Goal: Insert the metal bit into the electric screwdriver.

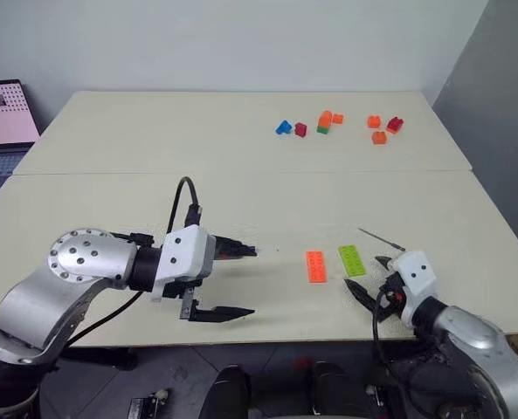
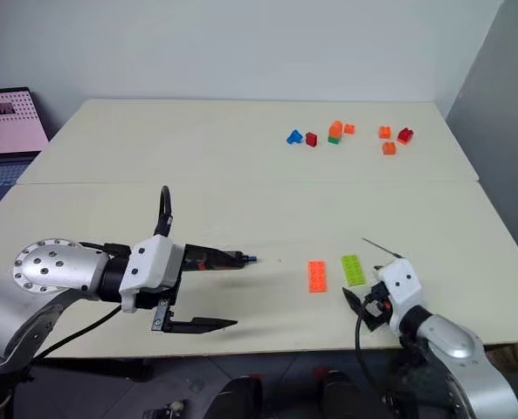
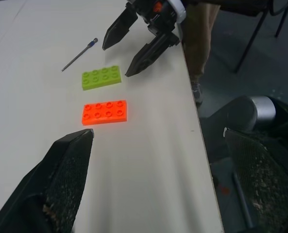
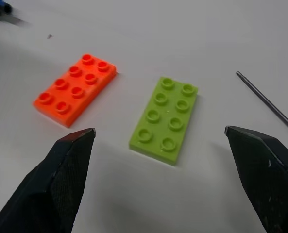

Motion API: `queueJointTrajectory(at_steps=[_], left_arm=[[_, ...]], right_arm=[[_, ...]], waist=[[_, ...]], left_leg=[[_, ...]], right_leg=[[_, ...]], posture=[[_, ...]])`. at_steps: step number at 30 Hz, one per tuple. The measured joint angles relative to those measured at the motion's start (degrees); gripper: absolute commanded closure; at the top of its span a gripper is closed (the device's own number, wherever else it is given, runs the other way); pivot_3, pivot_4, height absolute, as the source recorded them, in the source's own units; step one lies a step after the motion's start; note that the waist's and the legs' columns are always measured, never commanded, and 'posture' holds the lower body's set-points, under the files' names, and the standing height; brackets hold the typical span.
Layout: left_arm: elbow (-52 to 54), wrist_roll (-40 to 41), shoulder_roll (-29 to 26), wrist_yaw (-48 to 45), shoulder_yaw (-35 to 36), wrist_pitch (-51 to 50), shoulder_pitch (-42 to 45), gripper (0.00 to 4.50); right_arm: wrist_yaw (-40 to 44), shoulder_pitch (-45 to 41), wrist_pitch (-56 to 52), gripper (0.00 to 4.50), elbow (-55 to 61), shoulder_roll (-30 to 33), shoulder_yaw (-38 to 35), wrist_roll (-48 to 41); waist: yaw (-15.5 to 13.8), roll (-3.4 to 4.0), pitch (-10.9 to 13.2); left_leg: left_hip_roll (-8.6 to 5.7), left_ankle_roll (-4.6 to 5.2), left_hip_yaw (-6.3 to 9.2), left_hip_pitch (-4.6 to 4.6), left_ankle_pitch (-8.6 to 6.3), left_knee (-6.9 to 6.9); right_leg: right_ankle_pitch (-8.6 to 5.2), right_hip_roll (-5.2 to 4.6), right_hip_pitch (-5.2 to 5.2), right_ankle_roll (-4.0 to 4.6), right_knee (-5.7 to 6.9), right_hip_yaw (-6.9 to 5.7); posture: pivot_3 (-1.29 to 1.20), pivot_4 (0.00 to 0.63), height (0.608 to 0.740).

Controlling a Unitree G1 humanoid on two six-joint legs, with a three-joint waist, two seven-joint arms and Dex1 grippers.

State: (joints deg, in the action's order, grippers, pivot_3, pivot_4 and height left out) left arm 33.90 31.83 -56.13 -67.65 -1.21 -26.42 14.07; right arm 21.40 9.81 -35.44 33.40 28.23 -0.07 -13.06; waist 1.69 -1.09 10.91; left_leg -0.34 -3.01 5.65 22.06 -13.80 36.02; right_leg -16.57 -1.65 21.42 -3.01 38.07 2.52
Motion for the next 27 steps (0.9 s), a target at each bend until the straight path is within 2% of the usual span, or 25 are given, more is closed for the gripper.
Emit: queueJointTrajectory(at_steps=[4, 5, 6, 13, 16, 20, 22, 27], left_arm=[[-0.04, -1.14, 0.32, 0.03, -0.98, 0.77, 0.05, 0.01], [-0.05, -1.32, 0.43, 0.07, -0.98, 0.77, 0.05, 0.00], [-0.05, -1.48, 0.65, 0.24, -0.98, 0.77, 0.05, 0.00], [-0.04, -2.19, 1.44, 0.87, -1.03, 0.76, 0.05, 0.00], [-0.03, -2.32, 2.18, 1.30, -1.03, 0.68, 0.05, 0.00], [-0.03, -2.30, 3.37, 2.12, -1.05, 0.54, 0.26, 0.00], [-0.04, -1.92, 5.88, 3.43, -1.10, 0.46, 1.47, 0.00], [-0.96, -0.02, 11.47, 7.09, -1.13, -0.94, 5.17, 0.00]], right_arm=[[-1.62, -2.87, 1.66, 0.00, -5.06, -1.85, 1.54, 2.91], [-1.53, -3.25, 2.02, 0.36, -5.39, -1.82, 1.87, 3.03], [-1.35, -3.69, 2.26, 0.49, -5.79, -1.75, 2.50, 3.53], [-1.57, -5.20, 2.34, 2.33, -6.96, -4.05, 4.98, 5.18], [-1.46, -5.28, 1.95, 2.96, -6.94, -4.52, 5.15, 5.00], [-1.39, -5.39, 1.78, 3.04, -7.03, -4.35, 3.88, 4.81], [-1.62, -6.03, 2.65, 3.04, -7.52, -3.87, 1.65, 5.10], [-6.00, -10.91, 10.08, 3.04, -11.14, -2.98, -9.52, 6.24]], waist=[[0.01, 0.01, 0.00], [0.02, 0.02, 0.00], [0.04, 0.01, 0.00], [0.15, 0.00, -0.01], [0.11, 0.01, -0.01], [0.07, 0.00, -0.02], [-0.08, 0.00, -0.01], [-0.02, 0.01, -0.01]], left_leg=[[0.03, 0.00, 0.02, 0.00, 0.00, -0.03], [0.03, 0.00, 0.02, 0.00, 0.00, -0.03], [0.05, 0.00, 0.03, -0.01, 0.00, -0.03], [0.14, 0.00, 0.04, -0.09, 0.00, 0.00], [0.15, 0.01, 0.04, -0.10, 0.01, 0.02], [0.14, 0.01, 0.04, -0.08, 0.01, 0.03], [0.12, 0.00, 0.05, -0.04, 0.02, 0.04], [0.11, 0.00, 0.03, -0.05, 0.02, 0.02]], right_leg=[[0.00, 0.04, 0.02, 0.02, 0.01, -0.01], [-0.01, 0.04, 0.02, 0.02, 0.02, 0.00], [-0.01, 0.06, 0.01, 0.02, 0.01, -0.01], [0.09, 0.19, -0.03, 0.15, 0.04, 0.00], [0.11, 0.20, -0.04, 0.18, 0.04, 0.01], [0.13, 0.20, -0.03, 0.16, 0.03, 0.02], [0.16, 0.20, -0.02, 0.11, 0.02, 0.01], [0.18, 0.21, -0.02, 0.13, 0.02, 0.03]], posture=[[0.00, 0.150, 0.740], [0.00, 0.150, 0.740], [0.00, 0.150, 0.740], [0.00, 0.150, 0.740], [0.00, 0.150, 0.740], [0.00, 0.150, 0.740], [0.00, 0.150, 0.740], [0.00, 0.150, 0.740]])
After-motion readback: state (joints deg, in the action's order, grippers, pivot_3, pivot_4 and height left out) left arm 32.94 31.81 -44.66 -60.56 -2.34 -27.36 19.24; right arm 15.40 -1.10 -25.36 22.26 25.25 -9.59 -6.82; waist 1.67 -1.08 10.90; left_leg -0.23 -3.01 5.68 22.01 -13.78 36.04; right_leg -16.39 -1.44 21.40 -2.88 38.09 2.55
